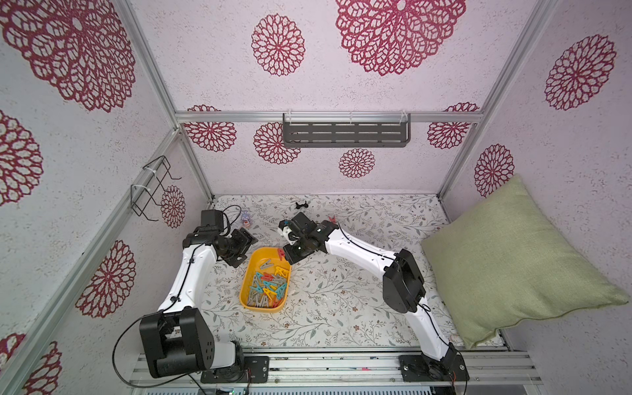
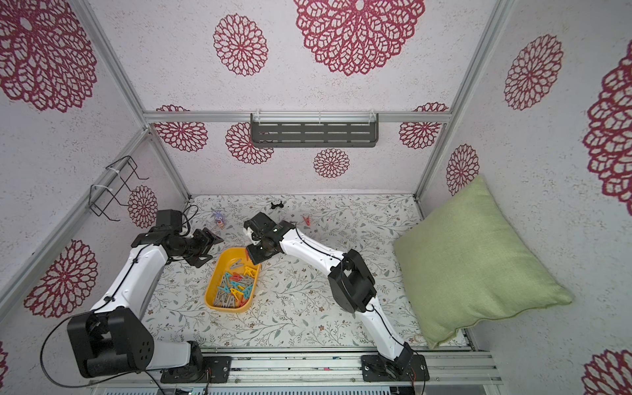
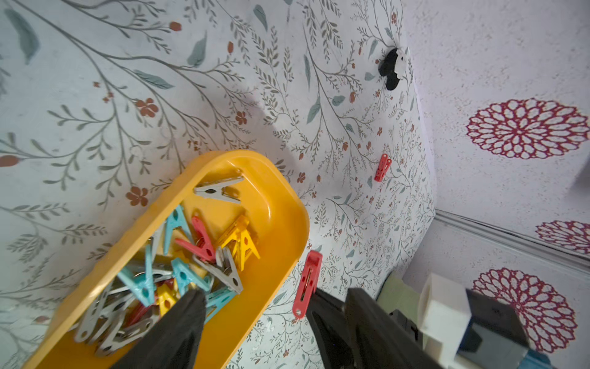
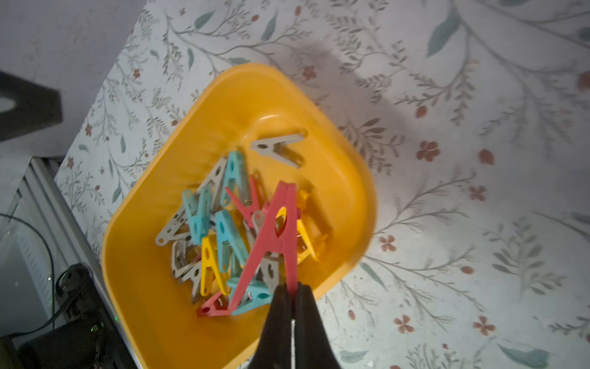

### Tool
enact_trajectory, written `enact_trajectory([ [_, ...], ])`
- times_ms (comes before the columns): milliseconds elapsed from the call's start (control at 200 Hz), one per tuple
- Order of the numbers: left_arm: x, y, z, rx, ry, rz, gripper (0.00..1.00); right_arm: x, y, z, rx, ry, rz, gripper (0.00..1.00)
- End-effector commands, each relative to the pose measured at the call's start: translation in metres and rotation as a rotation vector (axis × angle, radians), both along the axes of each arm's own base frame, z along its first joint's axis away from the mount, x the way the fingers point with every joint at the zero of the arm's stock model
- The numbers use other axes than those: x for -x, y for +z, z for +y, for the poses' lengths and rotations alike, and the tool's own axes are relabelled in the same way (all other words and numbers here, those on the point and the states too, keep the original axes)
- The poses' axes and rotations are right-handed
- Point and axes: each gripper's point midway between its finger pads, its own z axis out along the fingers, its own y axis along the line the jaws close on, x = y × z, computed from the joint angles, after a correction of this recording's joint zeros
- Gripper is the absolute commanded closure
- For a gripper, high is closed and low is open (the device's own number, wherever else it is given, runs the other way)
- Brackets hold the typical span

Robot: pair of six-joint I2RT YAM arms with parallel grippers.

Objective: Put the clothespins into the storage box
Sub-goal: Place the clothespin in the storage box.

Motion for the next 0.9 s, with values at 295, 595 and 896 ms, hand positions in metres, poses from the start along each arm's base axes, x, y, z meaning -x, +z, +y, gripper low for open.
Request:
enact_trajectory([
  [295,0.01,0.004,-0.005,0.035,-0.007,-0.019,0.23,0.001,0.038,0.021,-0.079,0.038,-0.065,0.52],
  [595,-0.014,0.007,-0.052,0.058,-0.103,-0.048,0.22,-0.096,0.063,-0.033,-0.044,-0.213,-0.17,0.5],
  [896,-0.043,0.001,-0.112,0.081,-0.218,-0.054,0.23,-0.192,0.051,-0.13,0.031,-0.517,-0.21,0.42],
])
